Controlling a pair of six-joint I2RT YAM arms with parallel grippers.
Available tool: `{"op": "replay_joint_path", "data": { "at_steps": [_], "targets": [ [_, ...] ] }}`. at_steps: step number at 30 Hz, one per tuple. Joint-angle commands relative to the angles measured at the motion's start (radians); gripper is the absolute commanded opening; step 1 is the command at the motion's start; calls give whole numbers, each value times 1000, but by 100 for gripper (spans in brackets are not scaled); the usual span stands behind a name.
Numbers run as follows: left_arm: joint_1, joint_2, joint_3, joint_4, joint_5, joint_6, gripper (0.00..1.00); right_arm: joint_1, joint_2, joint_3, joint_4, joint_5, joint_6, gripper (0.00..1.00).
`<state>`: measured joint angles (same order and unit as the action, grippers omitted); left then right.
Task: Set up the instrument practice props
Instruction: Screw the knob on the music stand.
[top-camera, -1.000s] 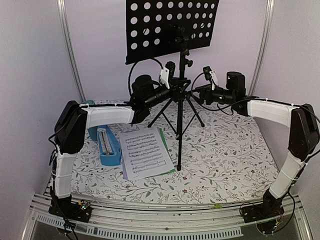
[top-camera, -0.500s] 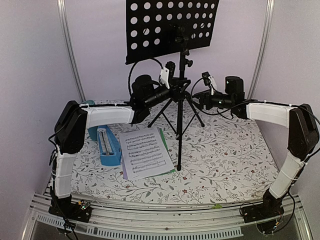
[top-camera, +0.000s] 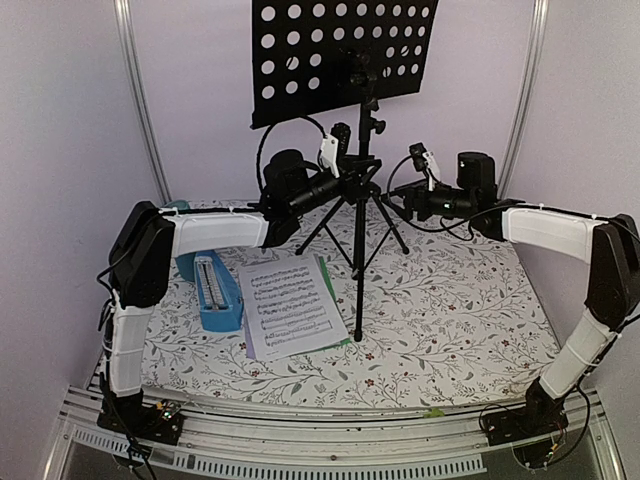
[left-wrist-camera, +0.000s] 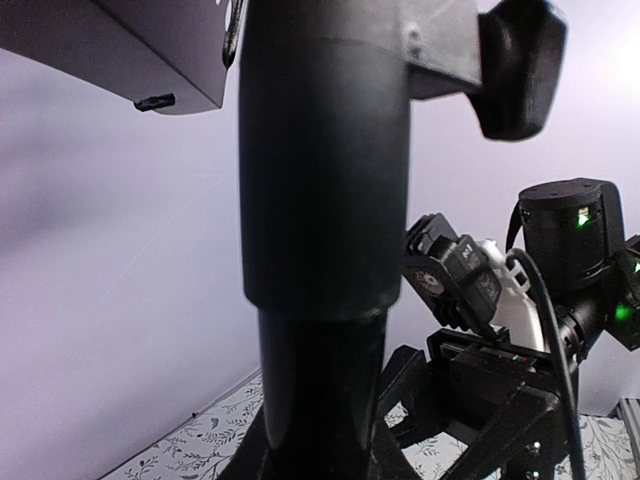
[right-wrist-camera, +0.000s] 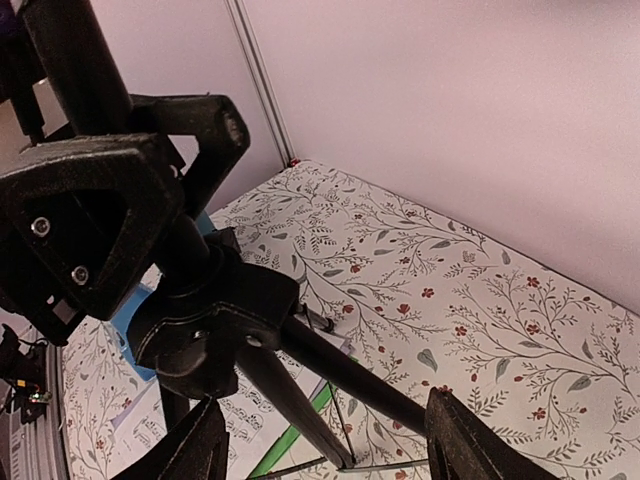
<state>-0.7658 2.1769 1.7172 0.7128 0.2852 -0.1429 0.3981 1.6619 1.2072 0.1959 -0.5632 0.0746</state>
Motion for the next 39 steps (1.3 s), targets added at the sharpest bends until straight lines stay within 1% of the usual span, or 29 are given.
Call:
{"op": "replay_joint_path", "data": {
  "at_steps": [1,11,18,23,32,39],
  "targets": [
    [-20,-3,-12,-76,19,-50,0,20,-56,-14,-19,-10,-36,69],
    [-19,-2,-12,-78,20,-51,0,20,-71,-5,-12,6,-40,70],
    [-20,0,-9,-78,20,-50,0,20,-59,58,-15,-1,-42,70],
    [-20,-1,-9,-80,20,-49,0,19,-58,62,-17,15,-43,70],
    [-21,0,-9,-80,22,-52,0,8,24,115,-19,12,-41,70],
    [-21,-3,-10,-83,20,-48,0,0,53,93,-19,12,-34,70]
  ]
}}
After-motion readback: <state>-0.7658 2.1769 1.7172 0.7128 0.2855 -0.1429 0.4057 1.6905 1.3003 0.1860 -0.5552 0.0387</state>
